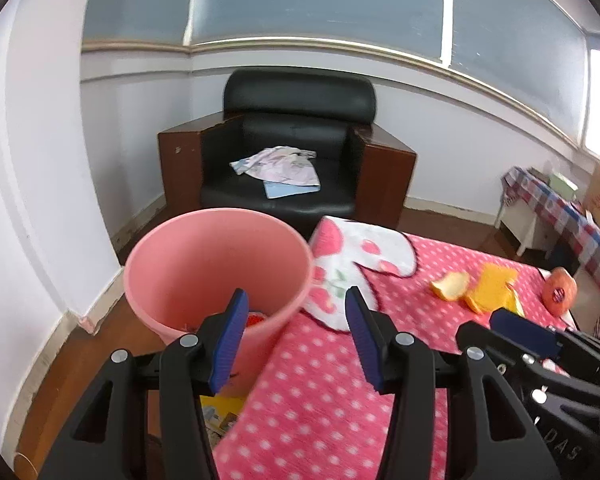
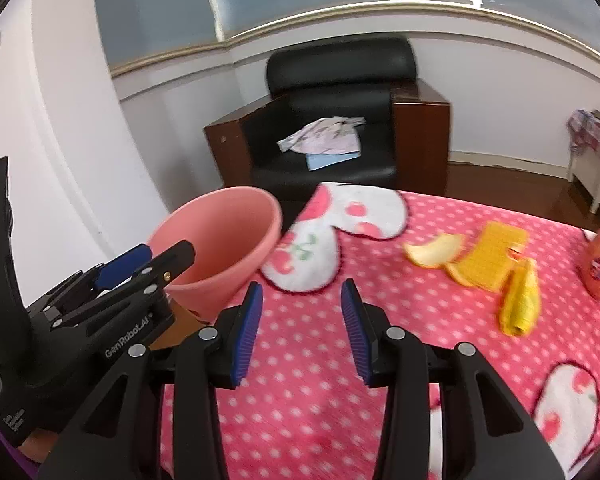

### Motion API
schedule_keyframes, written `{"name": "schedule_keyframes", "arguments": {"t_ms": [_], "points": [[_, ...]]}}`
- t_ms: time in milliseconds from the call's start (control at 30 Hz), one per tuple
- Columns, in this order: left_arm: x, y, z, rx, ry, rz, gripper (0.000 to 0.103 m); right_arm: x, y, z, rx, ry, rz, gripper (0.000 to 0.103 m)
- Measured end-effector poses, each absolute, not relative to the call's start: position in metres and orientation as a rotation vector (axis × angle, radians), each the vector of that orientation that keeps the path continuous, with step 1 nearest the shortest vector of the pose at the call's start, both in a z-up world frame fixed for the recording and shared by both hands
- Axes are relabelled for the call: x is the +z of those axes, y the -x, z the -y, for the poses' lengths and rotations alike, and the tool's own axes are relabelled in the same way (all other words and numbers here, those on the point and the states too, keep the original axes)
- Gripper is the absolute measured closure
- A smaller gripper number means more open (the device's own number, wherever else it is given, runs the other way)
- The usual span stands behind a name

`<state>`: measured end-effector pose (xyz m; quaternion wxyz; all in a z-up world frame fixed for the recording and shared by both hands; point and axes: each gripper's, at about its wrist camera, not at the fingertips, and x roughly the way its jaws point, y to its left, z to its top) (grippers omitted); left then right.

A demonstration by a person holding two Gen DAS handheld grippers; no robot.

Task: Collect trash
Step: 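Move both tools back over the orange peel and yellow bag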

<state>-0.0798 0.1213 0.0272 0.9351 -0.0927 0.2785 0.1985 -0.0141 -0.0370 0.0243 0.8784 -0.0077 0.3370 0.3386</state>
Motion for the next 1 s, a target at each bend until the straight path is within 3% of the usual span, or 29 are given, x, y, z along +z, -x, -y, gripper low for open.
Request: {"name": "schedule_keyframes", "arguments": {"t_ms": [433,1000], "points": [[0.025,0.078,-0.052,0.338,0.1,-0.602,0.051,0.025,0.027,0.111,0.609,-0.062,-0.676,0.061],[0.001,0.061,-0.016,0.256,0.045,-0.648,0.049,-0.001,0.018,0.179,0.461,-0.159,-0.723,0.061]]}}
